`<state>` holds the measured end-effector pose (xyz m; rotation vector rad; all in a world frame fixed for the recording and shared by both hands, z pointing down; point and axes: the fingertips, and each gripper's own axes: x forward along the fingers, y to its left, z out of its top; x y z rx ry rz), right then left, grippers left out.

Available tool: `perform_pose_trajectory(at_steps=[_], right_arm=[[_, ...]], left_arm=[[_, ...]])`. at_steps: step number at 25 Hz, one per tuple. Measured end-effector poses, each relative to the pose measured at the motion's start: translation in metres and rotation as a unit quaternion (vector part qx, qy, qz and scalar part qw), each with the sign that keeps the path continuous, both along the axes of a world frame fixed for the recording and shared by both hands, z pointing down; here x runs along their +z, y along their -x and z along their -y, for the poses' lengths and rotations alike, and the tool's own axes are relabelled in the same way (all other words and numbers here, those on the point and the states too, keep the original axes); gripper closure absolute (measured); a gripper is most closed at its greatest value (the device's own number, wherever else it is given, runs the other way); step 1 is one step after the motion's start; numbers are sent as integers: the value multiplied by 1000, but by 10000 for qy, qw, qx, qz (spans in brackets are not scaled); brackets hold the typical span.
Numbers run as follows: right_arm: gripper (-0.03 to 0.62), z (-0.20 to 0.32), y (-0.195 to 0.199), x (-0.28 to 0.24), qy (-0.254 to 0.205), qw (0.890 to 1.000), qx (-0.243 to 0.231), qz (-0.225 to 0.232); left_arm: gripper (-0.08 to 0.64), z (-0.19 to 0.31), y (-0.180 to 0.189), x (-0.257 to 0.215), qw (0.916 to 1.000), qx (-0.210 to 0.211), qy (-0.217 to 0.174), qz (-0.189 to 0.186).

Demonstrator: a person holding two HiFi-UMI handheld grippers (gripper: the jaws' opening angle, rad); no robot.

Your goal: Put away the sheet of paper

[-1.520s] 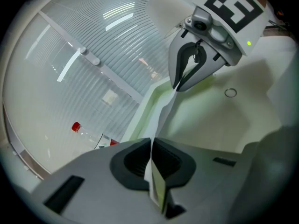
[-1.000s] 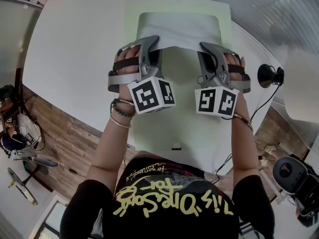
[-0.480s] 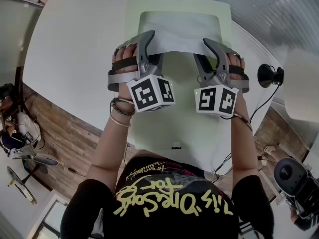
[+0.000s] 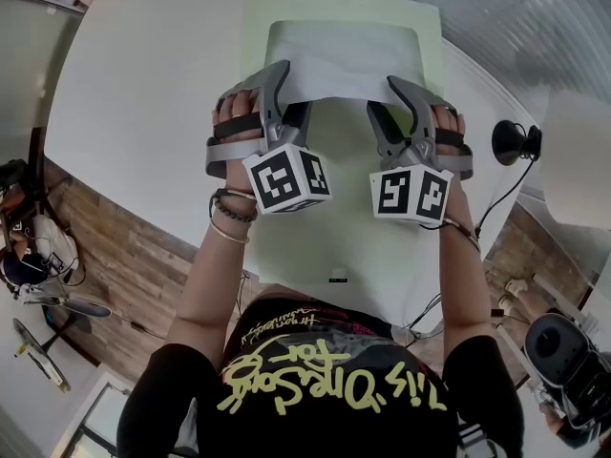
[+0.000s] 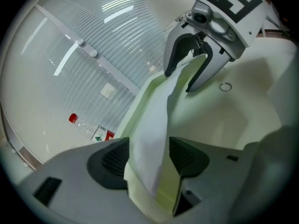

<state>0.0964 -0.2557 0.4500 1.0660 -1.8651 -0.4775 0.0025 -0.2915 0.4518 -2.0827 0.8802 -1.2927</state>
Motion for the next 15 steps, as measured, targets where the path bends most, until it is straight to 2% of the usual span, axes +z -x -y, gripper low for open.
perform_pose_trajectory(at_steps=[15], right_arm=[[383,-18,6,-3,-47,9999,157,-23]], left_arm=[[287,-19,9,-2,9999,0,-124,-2]])
